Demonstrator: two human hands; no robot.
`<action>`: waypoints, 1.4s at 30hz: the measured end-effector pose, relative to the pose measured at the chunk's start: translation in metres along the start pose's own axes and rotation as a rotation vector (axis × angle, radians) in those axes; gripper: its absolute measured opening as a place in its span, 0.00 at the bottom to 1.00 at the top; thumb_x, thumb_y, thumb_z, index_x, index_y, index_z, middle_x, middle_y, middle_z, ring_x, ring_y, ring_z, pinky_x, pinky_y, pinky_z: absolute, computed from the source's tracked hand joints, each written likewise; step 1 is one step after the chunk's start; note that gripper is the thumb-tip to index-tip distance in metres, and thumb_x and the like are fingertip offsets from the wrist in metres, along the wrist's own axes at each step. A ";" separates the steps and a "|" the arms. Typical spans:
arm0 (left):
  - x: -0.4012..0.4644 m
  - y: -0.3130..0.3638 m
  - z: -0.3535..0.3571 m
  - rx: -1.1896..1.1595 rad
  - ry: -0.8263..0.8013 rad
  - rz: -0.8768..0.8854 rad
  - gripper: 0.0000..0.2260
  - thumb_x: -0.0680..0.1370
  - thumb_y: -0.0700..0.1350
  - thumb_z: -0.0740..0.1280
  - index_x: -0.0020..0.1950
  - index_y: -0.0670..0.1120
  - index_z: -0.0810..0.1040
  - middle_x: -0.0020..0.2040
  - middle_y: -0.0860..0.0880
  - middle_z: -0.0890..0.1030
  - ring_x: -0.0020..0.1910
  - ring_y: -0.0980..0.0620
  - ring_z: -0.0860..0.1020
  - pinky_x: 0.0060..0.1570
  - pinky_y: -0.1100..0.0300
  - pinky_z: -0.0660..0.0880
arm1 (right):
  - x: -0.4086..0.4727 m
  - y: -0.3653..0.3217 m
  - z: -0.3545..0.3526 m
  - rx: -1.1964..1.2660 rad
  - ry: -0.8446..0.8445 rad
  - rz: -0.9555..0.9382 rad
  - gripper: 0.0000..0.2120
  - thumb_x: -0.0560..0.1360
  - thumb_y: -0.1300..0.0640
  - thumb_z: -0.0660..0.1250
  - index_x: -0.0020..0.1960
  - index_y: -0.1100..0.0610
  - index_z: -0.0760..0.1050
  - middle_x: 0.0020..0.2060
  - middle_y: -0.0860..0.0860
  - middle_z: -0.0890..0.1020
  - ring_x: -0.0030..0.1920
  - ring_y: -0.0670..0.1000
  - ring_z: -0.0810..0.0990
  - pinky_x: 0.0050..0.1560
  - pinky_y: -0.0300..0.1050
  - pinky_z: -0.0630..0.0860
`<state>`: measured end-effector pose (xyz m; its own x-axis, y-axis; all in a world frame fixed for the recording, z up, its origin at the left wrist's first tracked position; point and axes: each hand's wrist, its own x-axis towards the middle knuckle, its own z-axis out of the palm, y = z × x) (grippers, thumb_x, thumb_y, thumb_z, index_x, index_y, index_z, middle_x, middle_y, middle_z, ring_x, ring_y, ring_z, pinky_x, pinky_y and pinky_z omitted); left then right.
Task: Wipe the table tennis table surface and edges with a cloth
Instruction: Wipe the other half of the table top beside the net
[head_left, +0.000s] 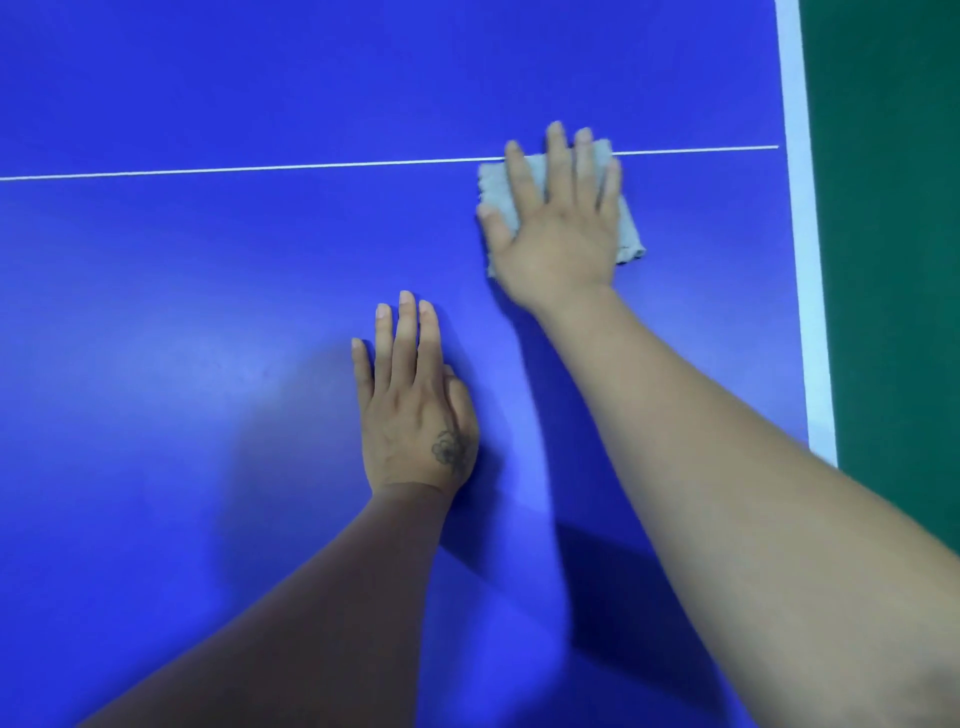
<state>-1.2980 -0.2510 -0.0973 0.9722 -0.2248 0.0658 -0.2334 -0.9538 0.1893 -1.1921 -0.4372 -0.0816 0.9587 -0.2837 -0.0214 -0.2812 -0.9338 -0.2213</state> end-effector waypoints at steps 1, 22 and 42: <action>0.000 0.000 0.000 -0.008 0.001 -0.001 0.32 0.81 0.46 0.50 0.87 0.41 0.57 0.87 0.45 0.57 0.87 0.44 0.52 0.84 0.38 0.51 | -0.012 -0.009 0.004 0.003 0.007 -0.057 0.34 0.83 0.35 0.47 0.85 0.47 0.58 0.85 0.58 0.54 0.85 0.62 0.48 0.83 0.67 0.44; 0.000 -0.002 -0.001 -0.030 0.005 -0.017 0.30 0.83 0.47 0.49 0.86 0.42 0.59 0.88 0.46 0.57 0.87 0.45 0.51 0.85 0.40 0.49 | 0.002 0.149 -0.037 -0.020 -0.009 0.275 0.34 0.83 0.33 0.42 0.87 0.44 0.49 0.86 0.55 0.48 0.86 0.59 0.42 0.83 0.66 0.40; 0.003 0.002 -0.002 -0.012 0.020 -0.033 0.30 0.82 0.46 0.51 0.85 0.40 0.62 0.87 0.45 0.60 0.86 0.43 0.55 0.85 0.41 0.51 | -0.127 0.168 -0.037 0.005 0.038 0.297 0.33 0.85 0.35 0.46 0.87 0.45 0.50 0.86 0.54 0.47 0.86 0.58 0.44 0.85 0.59 0.46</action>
<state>-1.2954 -0.2533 -0.0945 0.9787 -0.1897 0.0786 -0.2020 -0.9579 0.2038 -1.3623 -0.5661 -0.0804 0.8319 -0.5527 -0.0491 -0.5491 -0.8074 -0.2159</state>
